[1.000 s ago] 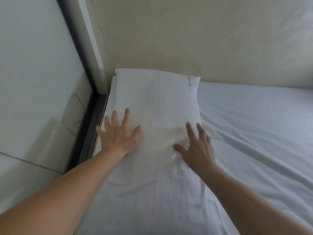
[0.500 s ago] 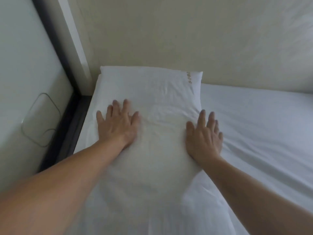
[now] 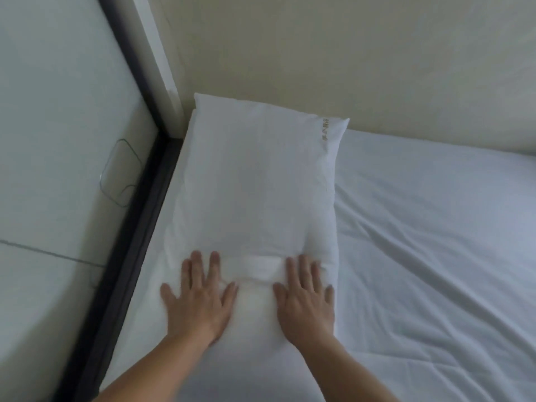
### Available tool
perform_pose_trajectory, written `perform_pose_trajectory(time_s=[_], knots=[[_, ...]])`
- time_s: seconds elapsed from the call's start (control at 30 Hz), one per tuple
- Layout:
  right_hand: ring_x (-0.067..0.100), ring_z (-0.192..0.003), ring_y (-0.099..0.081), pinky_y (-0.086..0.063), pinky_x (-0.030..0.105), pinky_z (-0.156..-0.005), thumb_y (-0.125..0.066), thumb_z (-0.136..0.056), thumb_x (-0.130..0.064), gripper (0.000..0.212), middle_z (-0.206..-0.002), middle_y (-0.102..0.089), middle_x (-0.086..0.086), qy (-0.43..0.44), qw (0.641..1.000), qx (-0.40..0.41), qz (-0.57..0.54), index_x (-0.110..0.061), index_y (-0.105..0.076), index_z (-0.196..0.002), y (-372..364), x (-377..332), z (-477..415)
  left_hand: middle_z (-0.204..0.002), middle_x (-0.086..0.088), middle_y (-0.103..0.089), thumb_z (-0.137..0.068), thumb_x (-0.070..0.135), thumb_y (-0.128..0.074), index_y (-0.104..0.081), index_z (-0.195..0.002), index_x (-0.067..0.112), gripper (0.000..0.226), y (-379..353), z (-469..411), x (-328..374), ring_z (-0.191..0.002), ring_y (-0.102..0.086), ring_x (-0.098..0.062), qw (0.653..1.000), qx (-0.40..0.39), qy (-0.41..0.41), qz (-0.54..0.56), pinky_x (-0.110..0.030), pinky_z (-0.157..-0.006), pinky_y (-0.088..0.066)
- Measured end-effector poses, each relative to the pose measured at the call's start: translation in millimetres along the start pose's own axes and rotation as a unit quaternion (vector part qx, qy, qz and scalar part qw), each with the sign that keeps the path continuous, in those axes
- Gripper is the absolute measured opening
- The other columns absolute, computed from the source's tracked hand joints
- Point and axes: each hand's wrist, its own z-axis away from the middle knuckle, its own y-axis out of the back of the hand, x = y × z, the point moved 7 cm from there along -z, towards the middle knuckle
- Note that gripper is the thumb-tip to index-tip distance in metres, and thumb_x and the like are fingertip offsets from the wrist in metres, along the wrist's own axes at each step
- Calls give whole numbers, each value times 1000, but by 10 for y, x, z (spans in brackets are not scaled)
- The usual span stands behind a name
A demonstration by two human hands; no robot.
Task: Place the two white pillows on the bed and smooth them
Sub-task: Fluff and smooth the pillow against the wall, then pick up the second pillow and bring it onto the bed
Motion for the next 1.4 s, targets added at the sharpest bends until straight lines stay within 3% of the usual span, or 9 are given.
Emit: perform_pose_trajectory(time_s=[0.07,0.13,0.37,0.7,0.8,0.93,1.17,1.3,1.4], knots=[[27,-148,2,-9,52,-117,-18,-97,-52,64,-163,5,-2,-104,994,-25,14,-28,5,-151,62,469,195,-163,-6,3,-87,69,-5,7,-151,33,75,-13,282,-283,-147,-6,-30,993,-42,114,-12,-64,-109,-17],[27,-148,1,-9,49,-118,-18,-97,-52,65,-163,4,1,-39,998,-21,46,-26,6,-151,201,504,347,-162,-9,-5,-89,65,-5,3,-152,28,74,162,487,-286,-146,-11,-35,987,-20,152,-44,-63,-111,-14],[25,-148,-1,-10,47,-119,-22,-99,-51,64,-162,-2,4,142,986,-30,84,-24,1,-152,412,214,727,-163,-7,0,-98,53,-15,-1,-152,27,62,407,833,866,-148,-8,-29,998,55,28,26,-53,-117,-12],[31,-129,-39,-34,43,-103,-37,-97,-46,58,-148,-34,9,156,980,-24,124,-22,-21,-148,449,395,1459,-139,-14,-44,-95,33,-44,-44,-134,15,44,324,1628,726,-119,-50,-36,991,12,-64,113,-45,-94,-43],[30,-127,-42,-37,44,-102,-38,-97,-47,58,-146,-36,8,143,982,-17,123,-22,-21,-147,423,367,1753,-130,-9,-53,-92,38,-47,-51,-126,18,40,201,1892,588,-115,-53,-31,989,-35,-114,92,-42,-93,-45],[28,-127,-43,-37,42,-104,-39,-95,-53,63,-148,-35,4,97,988,-6,119,-25,-20,-148,200,394,2334,-147,0,-44,-77,61,-60,-35,-143,33,76,-373,2436,478,-130,-44,-25,960,-214,-179,14,-42,-107,-33],[22,-147,-10,-17,45,-117,-50,-71,-79,104,-162,-5,-5,80,970,-193,124,-36,3,-150,-1100,714,3252,-153,-10,-29,-52,77,-69,4,-151,28,133,-1578,3413,-81,-137,-32,-34,918,-316,-214,-104,-64,-111,-8],[21,-147,1,-2,59,-115,-74,-43,-74,140,-161,-1,-9,44,933,-307,185,-36,11,-149,-1605,1109,3505,-137,-6,-49,-51,70,-74,-18,-146,29,118,-1831,3486,-27,-123,-48,-31,919,-301,-238,-86,-60,-104,-27],[24,-146,-6,0,59,-115,-79,-37,-68,145,-159,-11,-7,71,937,-276,204,-35,7,-149,-1727,1294,3552,-131,-1,-54,-48,72,-71,-30,-139,31,108,-1948,3496,-31,-116,-51,-28,927,-274,-239,-96,-51,-98,-35]])
